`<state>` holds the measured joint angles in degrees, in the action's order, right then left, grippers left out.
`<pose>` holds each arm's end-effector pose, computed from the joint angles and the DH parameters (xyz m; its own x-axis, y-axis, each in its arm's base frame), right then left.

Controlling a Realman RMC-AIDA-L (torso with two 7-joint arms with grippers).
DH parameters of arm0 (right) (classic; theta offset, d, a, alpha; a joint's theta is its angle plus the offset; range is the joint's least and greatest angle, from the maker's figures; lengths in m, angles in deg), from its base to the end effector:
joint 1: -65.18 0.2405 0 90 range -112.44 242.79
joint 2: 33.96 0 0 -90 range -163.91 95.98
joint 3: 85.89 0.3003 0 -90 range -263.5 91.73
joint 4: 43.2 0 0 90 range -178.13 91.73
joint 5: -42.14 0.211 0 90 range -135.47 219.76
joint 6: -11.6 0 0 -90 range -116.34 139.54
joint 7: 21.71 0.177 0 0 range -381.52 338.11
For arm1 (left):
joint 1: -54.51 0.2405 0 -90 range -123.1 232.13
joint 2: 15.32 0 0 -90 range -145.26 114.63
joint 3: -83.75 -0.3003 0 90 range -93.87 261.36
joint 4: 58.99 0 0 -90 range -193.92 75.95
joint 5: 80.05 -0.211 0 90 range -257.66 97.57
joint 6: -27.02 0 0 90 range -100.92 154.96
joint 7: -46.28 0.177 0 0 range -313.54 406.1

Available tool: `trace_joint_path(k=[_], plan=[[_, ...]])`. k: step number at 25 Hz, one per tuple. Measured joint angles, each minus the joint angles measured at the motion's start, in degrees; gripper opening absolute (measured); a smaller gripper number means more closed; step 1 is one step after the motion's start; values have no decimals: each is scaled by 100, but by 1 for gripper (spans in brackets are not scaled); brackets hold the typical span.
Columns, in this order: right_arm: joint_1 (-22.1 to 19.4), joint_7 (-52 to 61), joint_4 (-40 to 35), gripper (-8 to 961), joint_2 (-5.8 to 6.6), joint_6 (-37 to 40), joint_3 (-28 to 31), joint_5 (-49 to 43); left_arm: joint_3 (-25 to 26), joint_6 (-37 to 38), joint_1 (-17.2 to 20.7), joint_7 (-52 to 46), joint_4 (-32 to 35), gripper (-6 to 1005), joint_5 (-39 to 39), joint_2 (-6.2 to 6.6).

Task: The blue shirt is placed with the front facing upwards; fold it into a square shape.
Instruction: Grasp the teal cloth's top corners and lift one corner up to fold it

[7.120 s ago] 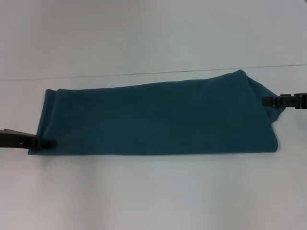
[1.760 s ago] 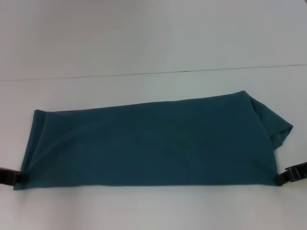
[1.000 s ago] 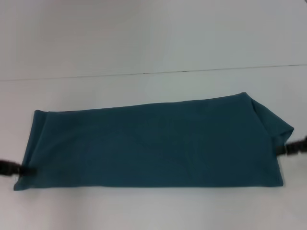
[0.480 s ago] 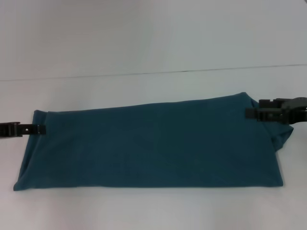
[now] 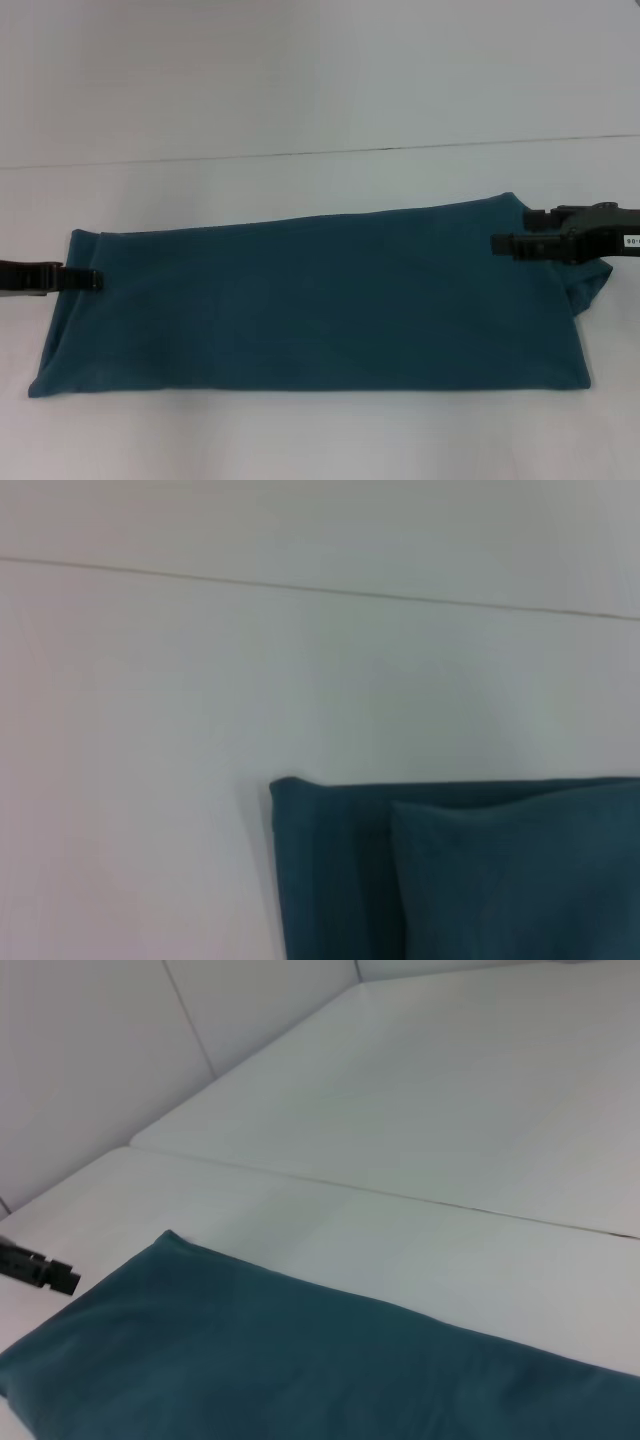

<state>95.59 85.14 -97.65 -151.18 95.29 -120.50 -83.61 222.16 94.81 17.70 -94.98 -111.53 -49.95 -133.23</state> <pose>0.3105 0.4026 0.0250 0.6836 -0.5667 -0.4600 -0.7208 -0.6232 -0.3035 -0.3386 0.4416 0.0087 0.3910 0.8372 0.3825 0.8663 -0.1943 -0.4601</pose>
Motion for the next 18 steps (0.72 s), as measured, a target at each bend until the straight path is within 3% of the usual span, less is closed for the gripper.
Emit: trace_joint_path(k=[9,14,18], plan=[[54,-411,123,816,-212,-252,-267,11,14,-438,-79,-188,254,870,-152,24],[62,-741,537,816,-259,-509,-317,445,-14,-805,-52,-206,260,869,-136,-141],[49,-957,751,811,-258,-741,-310,663,-17,-807,-78,-204,274,868,-155,-164]])
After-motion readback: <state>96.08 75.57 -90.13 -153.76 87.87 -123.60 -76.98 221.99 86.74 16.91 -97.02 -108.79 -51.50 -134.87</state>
